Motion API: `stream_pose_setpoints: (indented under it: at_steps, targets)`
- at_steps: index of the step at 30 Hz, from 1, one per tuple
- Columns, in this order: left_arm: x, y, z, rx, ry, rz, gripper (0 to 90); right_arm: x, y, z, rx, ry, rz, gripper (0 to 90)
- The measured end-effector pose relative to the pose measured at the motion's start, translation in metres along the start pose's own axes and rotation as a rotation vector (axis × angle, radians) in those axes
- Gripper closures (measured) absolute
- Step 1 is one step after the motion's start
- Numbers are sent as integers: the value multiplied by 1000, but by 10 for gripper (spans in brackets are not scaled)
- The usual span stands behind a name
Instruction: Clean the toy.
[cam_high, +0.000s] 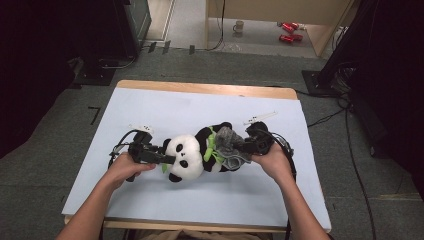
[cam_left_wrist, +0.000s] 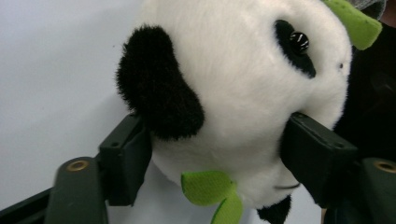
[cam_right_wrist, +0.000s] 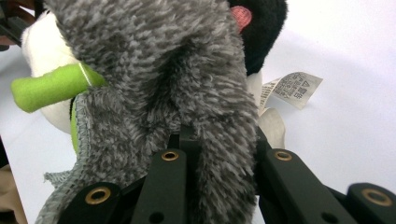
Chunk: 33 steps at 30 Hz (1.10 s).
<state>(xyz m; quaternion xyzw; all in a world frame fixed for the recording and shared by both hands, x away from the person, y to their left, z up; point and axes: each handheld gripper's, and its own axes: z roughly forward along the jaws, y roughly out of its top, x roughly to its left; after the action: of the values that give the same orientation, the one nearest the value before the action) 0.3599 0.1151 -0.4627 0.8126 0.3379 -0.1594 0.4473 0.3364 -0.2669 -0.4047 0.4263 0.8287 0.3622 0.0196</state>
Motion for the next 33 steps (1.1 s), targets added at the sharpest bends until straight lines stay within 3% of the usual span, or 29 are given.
stream_pose_setpoints:
  at_steps: [9, 21, 24, 25, 29, 33]
  targets:
    - [-8, 4, -6, 10, 70, 42, 688, 2, 3, -3, -15, 1, -11, 771]
    - [-26, 18, -13, -68, 154, 151, 753, -2, 5, -21, -56, 9, 33, 767]
    - [-33, 23, -16, -121, 193, 198, 764, -2, 6, -27, -82, 11, 42, 766]
    - [-33, 23, -16, -121, 193, 198, 764, -2, 6, -27, -82, 11, 42, 766]
    - [-38, 25, -17, -162, 226, 267, 763, -2, 11, -33, -113, 11, 48, 766]
    - [-41, 25, -18, -185, 261, 309, 761, -1, 13, -36, -123, 11, 45, 766]
